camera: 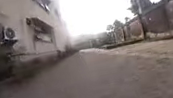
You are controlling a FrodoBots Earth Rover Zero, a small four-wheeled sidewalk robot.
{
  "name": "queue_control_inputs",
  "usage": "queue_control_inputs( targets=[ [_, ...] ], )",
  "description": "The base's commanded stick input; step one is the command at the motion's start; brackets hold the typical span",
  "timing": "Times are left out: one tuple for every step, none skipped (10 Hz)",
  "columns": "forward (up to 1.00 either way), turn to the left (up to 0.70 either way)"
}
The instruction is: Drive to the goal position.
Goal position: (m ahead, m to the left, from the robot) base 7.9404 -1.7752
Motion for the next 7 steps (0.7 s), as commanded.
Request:
queue_control_inputs(
  targets=[
    [1.0, 0.0],
    [1.0, 0.0],
    [1.0, 0.0],
    [1.0, 0.0],
    [1.0, 0.0],
    [1.0, 0.0],
    [1.0, 0.0]
  ],
)
